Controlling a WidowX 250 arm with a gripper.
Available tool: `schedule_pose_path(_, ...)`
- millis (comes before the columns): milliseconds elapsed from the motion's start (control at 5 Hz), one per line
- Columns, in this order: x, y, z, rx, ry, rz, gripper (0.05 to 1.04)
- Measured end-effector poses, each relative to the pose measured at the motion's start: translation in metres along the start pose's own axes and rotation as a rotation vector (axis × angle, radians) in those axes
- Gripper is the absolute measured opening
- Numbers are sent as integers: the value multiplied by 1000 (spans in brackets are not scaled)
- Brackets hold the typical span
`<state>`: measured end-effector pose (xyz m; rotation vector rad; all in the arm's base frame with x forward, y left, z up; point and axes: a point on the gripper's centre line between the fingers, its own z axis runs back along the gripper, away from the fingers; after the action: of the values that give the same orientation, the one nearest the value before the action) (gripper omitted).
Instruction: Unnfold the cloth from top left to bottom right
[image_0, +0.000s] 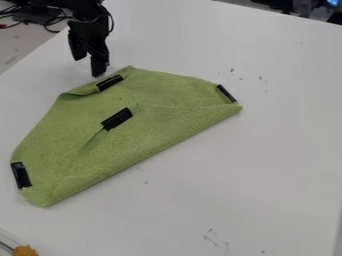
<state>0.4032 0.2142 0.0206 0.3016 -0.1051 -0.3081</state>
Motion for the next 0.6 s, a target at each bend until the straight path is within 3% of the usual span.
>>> schedule_pose_path(200, 12, 7, 39, 98, -52, 5, 999)
schedule_pose_path(400, 13, 13, 54, 138, -68, 9, 999)
schedule_pose_path(600, 12, -2, 80, 157, -64, 35, 999)
